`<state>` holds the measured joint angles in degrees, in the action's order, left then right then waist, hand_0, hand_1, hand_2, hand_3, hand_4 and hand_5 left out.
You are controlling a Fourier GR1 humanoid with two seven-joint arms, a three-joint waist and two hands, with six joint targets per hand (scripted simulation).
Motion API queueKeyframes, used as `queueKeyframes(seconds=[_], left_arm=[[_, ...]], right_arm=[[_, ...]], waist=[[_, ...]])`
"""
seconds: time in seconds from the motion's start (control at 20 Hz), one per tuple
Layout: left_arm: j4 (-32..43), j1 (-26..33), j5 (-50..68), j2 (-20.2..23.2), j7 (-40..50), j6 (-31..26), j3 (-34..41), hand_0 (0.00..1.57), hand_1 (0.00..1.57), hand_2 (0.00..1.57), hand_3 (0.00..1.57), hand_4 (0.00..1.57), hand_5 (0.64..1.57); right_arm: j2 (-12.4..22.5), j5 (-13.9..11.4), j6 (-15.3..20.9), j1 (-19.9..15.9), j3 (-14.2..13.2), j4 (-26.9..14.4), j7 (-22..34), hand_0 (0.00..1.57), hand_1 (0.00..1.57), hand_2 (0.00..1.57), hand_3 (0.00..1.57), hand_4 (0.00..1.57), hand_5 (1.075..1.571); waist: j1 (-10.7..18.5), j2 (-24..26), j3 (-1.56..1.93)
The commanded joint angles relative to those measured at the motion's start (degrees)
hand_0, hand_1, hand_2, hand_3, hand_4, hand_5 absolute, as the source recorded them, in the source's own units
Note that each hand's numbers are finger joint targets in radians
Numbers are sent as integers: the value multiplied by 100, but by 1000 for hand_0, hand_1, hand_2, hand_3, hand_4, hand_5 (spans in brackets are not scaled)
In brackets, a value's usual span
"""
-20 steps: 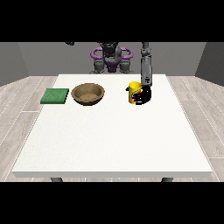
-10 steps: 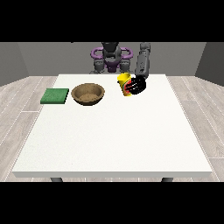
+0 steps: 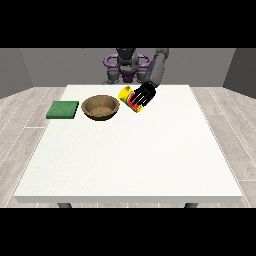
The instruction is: Pick the cup and pour the ball into the bowl, then pick the bowl and place it on the pad
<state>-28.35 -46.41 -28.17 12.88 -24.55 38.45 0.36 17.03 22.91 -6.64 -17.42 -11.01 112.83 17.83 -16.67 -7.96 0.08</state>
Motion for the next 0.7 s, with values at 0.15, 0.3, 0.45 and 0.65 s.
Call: queueKeyframes(seconds=[0.15, 0.3, 0.45, 0.65], left_arm=[[332, -402, -928, -220, 994, 683, -504, 1411, 1411, 1571, 1571, 940, 1564], [688, -721, -1596, 27, 1507, 998, -846, 1371, 1371, 1571, 1571, 844, 1565], [997, -856, -2433, 6, 2101, 1174, -1437, 1368, 1368, 1571, 1571, 828, 1552], [1553, -1309, -3454, -371, 3101, 952, -2161, 1363, 1363, 1522, 1571, 891, 1524]], right_arm=[[-28, -64, -190, 114, -101, -346, -342, 0, 0, 0, 0, 324, 1562], [62, 34, 34, -355, -35, -258, 128, 0, 0, 0, 0, 337, 1563], [-61, -180, -170, 39, 40, -641, -279, 0, 0, 0, 0, 347, 1562], [-125, -226, -76, -150, 75, -978, -250, 0, 0, 0, 0, 373, 1565]], waist=[[118, -106, -4], [71, -19, -4], [178, 372, 10], [237, 545, 8]])
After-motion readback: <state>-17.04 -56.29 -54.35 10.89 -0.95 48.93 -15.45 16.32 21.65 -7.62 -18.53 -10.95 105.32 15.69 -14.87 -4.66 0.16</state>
